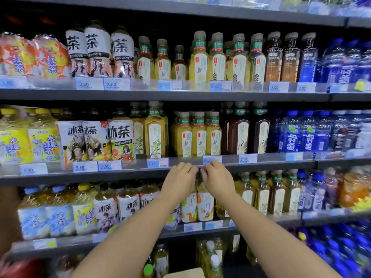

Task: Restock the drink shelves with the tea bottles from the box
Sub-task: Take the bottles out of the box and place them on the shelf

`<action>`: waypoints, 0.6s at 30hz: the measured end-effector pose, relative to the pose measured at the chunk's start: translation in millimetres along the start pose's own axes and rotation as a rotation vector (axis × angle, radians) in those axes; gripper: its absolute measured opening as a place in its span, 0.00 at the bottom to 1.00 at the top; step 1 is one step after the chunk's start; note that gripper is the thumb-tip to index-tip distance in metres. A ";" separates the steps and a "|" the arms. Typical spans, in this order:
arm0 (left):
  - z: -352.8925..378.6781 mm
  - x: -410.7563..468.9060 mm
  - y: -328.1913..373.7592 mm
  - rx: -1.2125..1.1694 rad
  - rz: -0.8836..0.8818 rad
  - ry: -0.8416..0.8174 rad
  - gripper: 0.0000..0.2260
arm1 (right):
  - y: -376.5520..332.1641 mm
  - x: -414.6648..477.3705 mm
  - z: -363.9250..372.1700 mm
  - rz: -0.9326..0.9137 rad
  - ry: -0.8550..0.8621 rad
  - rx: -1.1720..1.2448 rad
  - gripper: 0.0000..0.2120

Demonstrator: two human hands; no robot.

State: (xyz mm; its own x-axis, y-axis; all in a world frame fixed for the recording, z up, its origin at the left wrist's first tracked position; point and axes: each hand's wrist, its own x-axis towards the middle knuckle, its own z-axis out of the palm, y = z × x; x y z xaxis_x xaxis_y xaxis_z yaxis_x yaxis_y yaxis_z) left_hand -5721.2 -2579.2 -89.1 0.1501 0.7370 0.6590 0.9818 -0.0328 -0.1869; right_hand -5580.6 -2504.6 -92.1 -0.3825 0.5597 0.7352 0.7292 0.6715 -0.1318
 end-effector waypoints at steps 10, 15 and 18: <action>152.7 -232.3 55.6 -0.134 -0.126 -0.347 0.04 | -3.1 -238.1 112.9 0.085 -0.471 0.124 0.12; 213.4 -352.7 79.2 -0.116 -0.260 -0.588 0.11 | -6.3 -347.3 184.5 0.199 -0.869 0.201 0.12; 232.9 -390.1 84.8 -0.112 -0.342 -0.645 0.21 | -8.8 -394.4 223.1 0.247 -1.187 0.219 0.13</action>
State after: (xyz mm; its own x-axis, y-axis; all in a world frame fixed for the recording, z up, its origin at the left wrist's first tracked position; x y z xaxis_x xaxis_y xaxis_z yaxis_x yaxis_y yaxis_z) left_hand -5723.5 -2712.3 -531.7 -0.2312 0.9676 0.1018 0.9726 0.2271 0.0504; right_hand -5562.8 -2622.8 -529.2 -0.6095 0.7011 -0.3701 0.7886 0.4879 -0.3744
